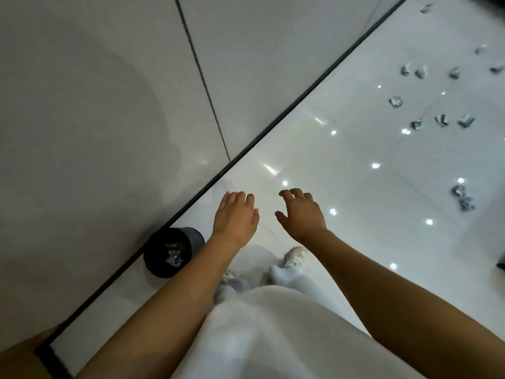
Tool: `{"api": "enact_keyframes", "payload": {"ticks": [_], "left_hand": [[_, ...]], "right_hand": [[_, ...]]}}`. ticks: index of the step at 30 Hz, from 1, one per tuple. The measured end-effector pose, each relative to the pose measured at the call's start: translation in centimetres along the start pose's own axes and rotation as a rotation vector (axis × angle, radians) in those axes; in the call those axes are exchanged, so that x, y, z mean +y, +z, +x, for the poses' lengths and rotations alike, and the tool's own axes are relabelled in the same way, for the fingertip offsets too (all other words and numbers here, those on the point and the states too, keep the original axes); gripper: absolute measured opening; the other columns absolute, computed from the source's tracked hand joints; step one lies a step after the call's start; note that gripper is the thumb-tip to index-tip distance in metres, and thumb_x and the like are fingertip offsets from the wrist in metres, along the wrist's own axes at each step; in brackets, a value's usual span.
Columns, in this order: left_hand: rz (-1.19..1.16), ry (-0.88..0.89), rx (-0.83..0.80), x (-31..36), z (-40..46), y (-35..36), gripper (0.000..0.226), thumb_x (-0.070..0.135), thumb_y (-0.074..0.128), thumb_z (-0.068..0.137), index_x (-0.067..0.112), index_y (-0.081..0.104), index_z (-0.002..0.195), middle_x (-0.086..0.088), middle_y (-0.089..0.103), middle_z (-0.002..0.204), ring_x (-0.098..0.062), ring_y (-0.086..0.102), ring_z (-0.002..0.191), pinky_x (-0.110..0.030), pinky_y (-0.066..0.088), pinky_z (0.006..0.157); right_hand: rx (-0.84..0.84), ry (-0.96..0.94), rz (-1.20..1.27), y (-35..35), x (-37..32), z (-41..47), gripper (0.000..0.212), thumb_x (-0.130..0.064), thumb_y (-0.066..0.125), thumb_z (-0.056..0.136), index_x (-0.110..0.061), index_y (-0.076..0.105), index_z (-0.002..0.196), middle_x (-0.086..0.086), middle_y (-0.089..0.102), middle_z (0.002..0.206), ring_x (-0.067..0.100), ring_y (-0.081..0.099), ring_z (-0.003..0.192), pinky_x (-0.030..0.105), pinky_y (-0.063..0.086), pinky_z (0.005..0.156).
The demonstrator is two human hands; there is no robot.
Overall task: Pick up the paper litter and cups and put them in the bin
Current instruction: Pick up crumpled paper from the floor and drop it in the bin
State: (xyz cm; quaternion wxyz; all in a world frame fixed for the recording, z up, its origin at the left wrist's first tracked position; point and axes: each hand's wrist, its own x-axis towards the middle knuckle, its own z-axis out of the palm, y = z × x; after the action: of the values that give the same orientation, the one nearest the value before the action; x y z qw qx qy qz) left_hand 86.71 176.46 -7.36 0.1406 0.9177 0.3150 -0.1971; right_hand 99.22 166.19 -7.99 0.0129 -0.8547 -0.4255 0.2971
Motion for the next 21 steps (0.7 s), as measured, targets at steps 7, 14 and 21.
{"api": "enact_keyframes", "payload": {"ticks": [7,14,21], "left_hand": [[0.095,0.220,-0.042,16.4,6.7,-1.6,0.042,0.032,0.032,0.101,0.013,0.039,0.138,-0.007,0.047,0.138,-0.022,0.038,0.131,-0.034,0.013,0.119],[0.213,0.470,-0.082,29.2,11.4,-2.4,0.041,0.031,0.033,0.100,0.011,0.043,0.135,-0.006,0.051,0.131,-0.023,0.044,0.125,-0.034,0.017,0.117],[0.313,0.711,-0.119,40.1,17.8,-2.8,0.035,0.031,0.037,0.098,0.011,0.051,0.123,-0.007,0.058,0.117,-0.025,0.051,0.113,-0.033,0.026,0.110]], "right_hand": [[0.098,0.272,0.157,-5.0,16.4,-2.9,0.051,-0.035,0.051,0.096,-0.018,0.037,0.142,0.009,0.041,0.144,0.030,0.042,0.126,0.039,0.041,0.097],[0.169,0.544,0.326,-6.9,28.7,-7.1,0.050,-0.036,0.051,0.095,-0.017,0.039,0.140,0.008,0.044,0.139,0.029,0.044,0.121,0.039,0.044,0.093],[0.222,0.780,0.491,-8.0,38.4,-8.6,0.050,-0.036,0.050,0.096,-0.018,0.038,0.141,0.008,0.042,0.140,0.029,0.043,0.123,0.039,0.043,0.095]]}}
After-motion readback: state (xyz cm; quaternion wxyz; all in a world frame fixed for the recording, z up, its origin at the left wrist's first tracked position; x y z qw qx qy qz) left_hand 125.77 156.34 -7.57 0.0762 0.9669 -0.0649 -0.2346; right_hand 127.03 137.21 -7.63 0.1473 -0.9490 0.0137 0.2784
